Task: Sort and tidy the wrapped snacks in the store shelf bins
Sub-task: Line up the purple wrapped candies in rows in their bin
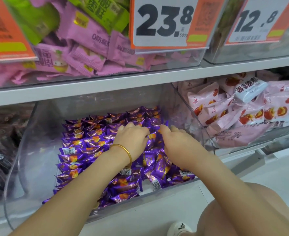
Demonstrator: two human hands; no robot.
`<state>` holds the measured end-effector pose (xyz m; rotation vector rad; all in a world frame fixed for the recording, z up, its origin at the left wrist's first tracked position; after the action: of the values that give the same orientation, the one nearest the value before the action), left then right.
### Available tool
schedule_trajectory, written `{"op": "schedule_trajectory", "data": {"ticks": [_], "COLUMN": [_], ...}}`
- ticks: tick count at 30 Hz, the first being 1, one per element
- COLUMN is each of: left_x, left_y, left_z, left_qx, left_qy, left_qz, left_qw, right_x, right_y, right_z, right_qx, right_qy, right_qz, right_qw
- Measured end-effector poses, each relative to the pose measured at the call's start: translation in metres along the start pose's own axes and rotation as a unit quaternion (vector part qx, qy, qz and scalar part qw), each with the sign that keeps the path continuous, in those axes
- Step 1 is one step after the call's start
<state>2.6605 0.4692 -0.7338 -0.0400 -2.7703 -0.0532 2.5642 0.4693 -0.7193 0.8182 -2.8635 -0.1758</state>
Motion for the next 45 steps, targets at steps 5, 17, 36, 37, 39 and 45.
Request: {"op": "schedule_trajectory", "data": {"ticks": [5, 17, 36, 37, 39, 45], "left_x": [0.005, 0.009, 0.016, 0.016, 0.015, 0.001], "left_y": [0.001, -0.003, -0.005, -0.006, -0.006, -0.007], "left_z": [0.005, 0.001, 0.004, 0.006, 0.007, 0.002], "left_qx": [-0.024, 0.002, 0.011, 0.005, 0.003, -0.006], "left_qy": [-0.019, -0.086, -0.147, -0.144, -0.118, -0.04], "left_qz": [0.003, -0.001, 0.03, 0.029, 0.026, 0.009], "left_qw": [1.0, 0.996, 0.989, 0.989, 0.993, 0.999], "right_x": [-0.002, -0.003, 0.014, 0.015, 0.015, 0.013], "right_y": [-0.004, 0.004, 0.002, 0.002, 0.001, 0.001], "right_z": [0.0, 0.0, -0.018, -0.018, -0.016, -0.014], "right_qx": [-0.014, -0.062, 0.035, 0.041, 0.038, 0.024], "right_qy": [0.024, -0.062, -0.184, -0.177, -0.16, -0.087], "right_qz": [0.005, -0.052, 0.019, 0.026, 0.03, 0.028], "right_qw": [1.0, 0.995, 0.982, 0.983, 0.986, 0.996]}}
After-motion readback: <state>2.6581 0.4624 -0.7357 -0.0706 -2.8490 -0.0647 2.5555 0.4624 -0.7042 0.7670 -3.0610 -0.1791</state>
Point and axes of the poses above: each hand's wrist, its own y-axis away from the middle knuckle, its own z-axis out of the palm, x = y × z, the point moved 9 cm from there along -y, towards the middle knuckle, and after that the axes turned 11 degrees about y, right-handed, at the moved point
